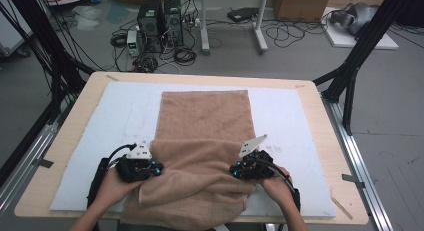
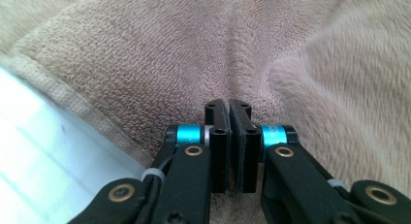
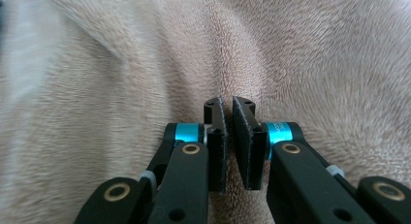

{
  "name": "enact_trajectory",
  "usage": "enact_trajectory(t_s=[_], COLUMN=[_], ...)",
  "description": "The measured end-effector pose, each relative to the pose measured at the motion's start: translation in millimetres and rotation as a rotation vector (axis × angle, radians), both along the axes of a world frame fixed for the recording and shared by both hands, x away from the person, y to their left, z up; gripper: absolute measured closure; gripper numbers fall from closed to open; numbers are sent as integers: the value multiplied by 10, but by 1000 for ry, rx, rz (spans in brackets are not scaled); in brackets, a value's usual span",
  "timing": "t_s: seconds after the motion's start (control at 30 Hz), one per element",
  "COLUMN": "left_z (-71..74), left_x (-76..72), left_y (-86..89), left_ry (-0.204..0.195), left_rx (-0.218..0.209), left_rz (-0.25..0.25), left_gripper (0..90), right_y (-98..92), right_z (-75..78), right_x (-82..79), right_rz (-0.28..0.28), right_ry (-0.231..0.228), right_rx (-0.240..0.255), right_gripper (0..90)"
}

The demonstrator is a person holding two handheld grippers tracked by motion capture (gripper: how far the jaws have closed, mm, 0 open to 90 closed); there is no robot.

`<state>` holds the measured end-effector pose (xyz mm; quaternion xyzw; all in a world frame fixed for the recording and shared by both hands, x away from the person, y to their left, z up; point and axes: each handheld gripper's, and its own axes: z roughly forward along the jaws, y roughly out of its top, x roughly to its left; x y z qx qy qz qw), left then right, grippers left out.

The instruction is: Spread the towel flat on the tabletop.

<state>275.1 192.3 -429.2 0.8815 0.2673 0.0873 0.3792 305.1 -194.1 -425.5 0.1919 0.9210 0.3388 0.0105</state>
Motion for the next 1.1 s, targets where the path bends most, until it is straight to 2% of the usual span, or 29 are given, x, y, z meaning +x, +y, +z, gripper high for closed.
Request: enact_trajectory(t_s=[0.1, 0.17, 0.2, 0.3, 0.33, 0.4, 0.43, 0.5, 0.6, 0.63, 0.67, 0.73, 0.77, 0.8, 0.87, 0.9, 1.0, 1.03, 1.1], left_z=[31, 65, 97, 167, 183, 220, 222, 186, 45, 11, -45, -40, -39, -38, -30, -29, -20, -27, -32], left_x=[-138, -177, -185, -125, -98, -7, 33, 116, 182, 193, 196, 175, 160, 140, 97, 80, 28, -4, -49], left_y=[72, 91, 91, 58, 46, 10, -8, -47, -113, -131, -165, -180, -189, -197, -221, -230, -211, -193, -138], left_ry=[3, 6, -7, -20, -30, -62, -70, -55, 12, 25, 27, 6, -1, -6, -21, -21, 27, 48, 59], left_rx=[-18, -46, -51, -87, -91, -104, -103, -79, -7, 16, 60, 69, 75, 77, 91, 91, 63, 37, 10], left_rz=[-21, -24, -27, -1, 9, 36, 50, 52, 26, 19, 5, 3, 1, -9, -29, -38, -81, -96, -101], left_gripper=[865, 857, 848, 764, 736, 709, 701, 686, 686, 688, 690, 693, 700, 726, 837, 853, 861, 861, 853], right_y=[-14, -27, -35, -82, -106, -133, -137, -113, -42, -19, -4, -10, -21, -32, -34, -30, -32, -37, -60], right_z=[68, 112, 133, 216, 233, 229, 204, 134, 26, -12, -43, -73, -72, -70, -62, -58, -43, -38, -14], right_x=[-107, -151, -165, -149, -115, -43, 6, 54, 53, 45, 42, 19, 14, 11, -11, -26, -79, -102, -146], right_rz=[35, 51, 50, 10, -24, -47, -64, -52, -23, -17, -13, -21, -22, -14, -4, 6, 26, 35, 54], right_ry=[4, -10, -15, -62, -74, -73, -64, -33, -2, 3, 8, -5, 2, -8, -7, -19, -16, -15, -1], right_rx=[24, 22, 22, 14, 22, 27, 23, 21, 1, -11, -23, -8, -4, -10, -16, -22, -33, -33, -33], right_gripper=[816, 797, 780, 668, 652, 639, 633, 633, 639, 651, 665, 707, 763, 795, 852, 861, 869, 870, 867])
